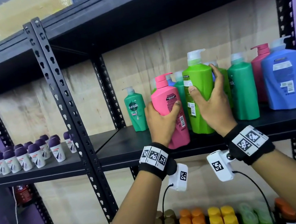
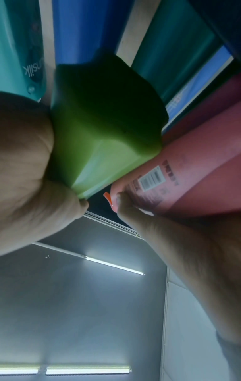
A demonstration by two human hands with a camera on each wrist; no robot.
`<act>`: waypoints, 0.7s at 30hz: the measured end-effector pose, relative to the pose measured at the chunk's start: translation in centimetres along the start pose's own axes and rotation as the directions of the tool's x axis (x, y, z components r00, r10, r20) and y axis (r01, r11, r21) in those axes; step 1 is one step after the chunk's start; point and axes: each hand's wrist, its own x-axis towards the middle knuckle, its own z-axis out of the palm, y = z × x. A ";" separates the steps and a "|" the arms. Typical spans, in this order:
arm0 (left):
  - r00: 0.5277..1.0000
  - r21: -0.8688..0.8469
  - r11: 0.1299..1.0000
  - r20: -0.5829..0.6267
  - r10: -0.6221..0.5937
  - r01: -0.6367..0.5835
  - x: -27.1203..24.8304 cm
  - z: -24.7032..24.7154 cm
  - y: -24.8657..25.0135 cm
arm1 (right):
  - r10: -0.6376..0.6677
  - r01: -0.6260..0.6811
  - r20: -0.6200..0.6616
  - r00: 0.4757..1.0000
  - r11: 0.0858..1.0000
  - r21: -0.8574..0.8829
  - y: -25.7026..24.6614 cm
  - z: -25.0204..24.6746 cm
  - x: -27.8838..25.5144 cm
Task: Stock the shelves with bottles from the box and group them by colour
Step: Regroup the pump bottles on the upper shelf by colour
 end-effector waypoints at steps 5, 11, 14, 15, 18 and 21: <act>1.000 0.043 0.999 0.003 -0.010 0.010 0.7 0.6 -0.3 | -0.014 0.014 0.009 1.000 0.999 -0.037 -0.2 -0.9 0.7; 1.000 0.065 0.998 0.023 -0.014 0.012 1.7 0.9 -1.2 | 0.008 -0.008 -0.007 1.000 0.999 -0.042 -0.6 -1.8 1.8; 0.999 0.069 0.997 0.038 -0.022 0.020 2.3 0.9 -1.8 | 0.010 -0.010 0.003 1.000 0.999 -0.041 -0.5 -2.1 1.9; 0.998 0.064 0.998 0.050 -0.030 0.027 2.5 0.9 -2.0 | 0.013 -0.013 0.003 1.000 0.999 -0.038 -0.4 -2.2 1.8; 0.995 0.044 0.998 0.088 -0.055 0.052 3.2 0.8 -2.5 | 0.020 -0.020 -0.001 1.000 0.999 -0.035 -0.4 -2.4 1.6; 0.990 0.030 0.996 0.117 -0.084 0.081 3.7 0.7 -2.9 | 0.022 -0.022 -0.001 1.000 0.999 -0.049 -0.4 -2.6 1.4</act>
